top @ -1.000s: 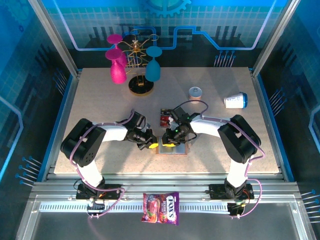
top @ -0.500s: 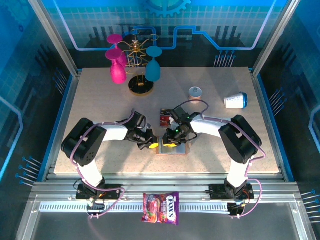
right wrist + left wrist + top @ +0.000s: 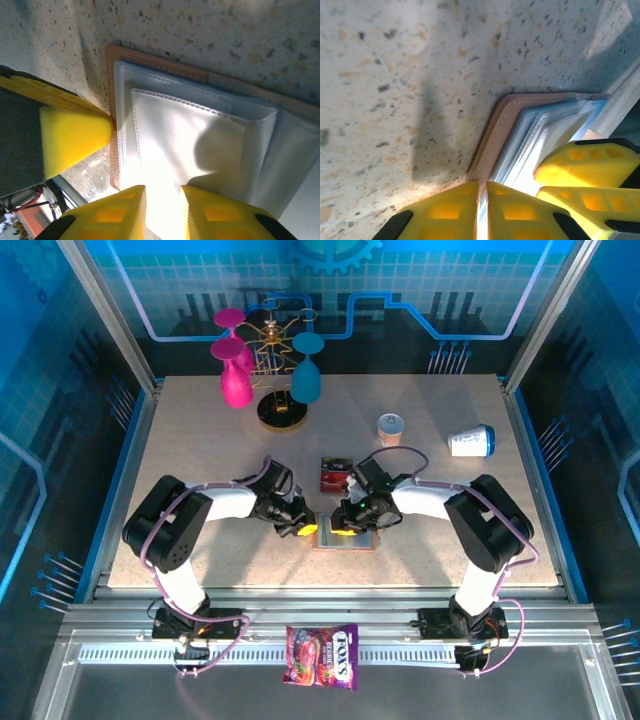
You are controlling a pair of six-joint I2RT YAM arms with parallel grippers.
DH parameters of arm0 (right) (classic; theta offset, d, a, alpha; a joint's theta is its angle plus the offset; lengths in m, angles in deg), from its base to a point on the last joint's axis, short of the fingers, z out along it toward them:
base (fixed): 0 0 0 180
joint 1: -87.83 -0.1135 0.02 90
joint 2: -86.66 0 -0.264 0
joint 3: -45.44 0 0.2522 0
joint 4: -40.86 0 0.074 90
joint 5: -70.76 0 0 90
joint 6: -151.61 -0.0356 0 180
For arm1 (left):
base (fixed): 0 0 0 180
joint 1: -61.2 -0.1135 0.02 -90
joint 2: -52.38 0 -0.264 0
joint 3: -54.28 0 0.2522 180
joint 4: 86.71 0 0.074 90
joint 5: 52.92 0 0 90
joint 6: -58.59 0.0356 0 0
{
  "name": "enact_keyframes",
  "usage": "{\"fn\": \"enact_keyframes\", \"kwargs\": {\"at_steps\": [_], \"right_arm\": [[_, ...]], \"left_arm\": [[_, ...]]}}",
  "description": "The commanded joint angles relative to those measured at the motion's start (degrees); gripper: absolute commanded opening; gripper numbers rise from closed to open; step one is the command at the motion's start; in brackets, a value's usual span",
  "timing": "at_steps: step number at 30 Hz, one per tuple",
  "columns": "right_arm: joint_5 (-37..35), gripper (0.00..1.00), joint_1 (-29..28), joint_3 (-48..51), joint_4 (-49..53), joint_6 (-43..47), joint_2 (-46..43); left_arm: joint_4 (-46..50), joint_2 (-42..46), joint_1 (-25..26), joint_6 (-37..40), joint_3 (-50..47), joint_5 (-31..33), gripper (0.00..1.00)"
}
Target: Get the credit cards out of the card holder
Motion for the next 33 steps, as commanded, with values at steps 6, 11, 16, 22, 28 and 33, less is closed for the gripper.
{"fn": "enact_keyframes", "kwargs": {"at_steps": [6, 11, 16, 22, 28, 33], "right_arm": [[6.29, 0.25, 2.59, 6.58, -11.55, -4.05, -0.76], [9.0, 0.24, 3.67, 9.18, -17.22, -5.89, -0.46], [10.75, 0.24, 4.57, 10.38, -20.36, -6.44, -0.02], [12.18, 0.24, 5.36, 11.78, -22.81, -7.13, 0.19], [13.09, 0.24, 5.78, 12.38, -24.21, -7.61, 0.19], [13.28, 0.24, 5.92, 12.98, -24.78, -7.87, 0.29]], "left_arm": [[3.65, 3.13, 2.18, -1.08, 3.74, 1.16, 0.19], [3.22, 2.23, 3.88, -2.78, 5.1, 1.82, 0.24], [2.25, 0.75, 5.28, -4.62, 5.31, 2.41, 0.26], [8.57, -0.47, 6.91, -2.56, 8.93, 5.87, 0.28], [7.06, -2.0, 7.3, -4.11, 9.05, 5.32, 0.29], [7.93, -1.43, 7.37, -3.99, 9.06, 6.35, 0.33]]}}
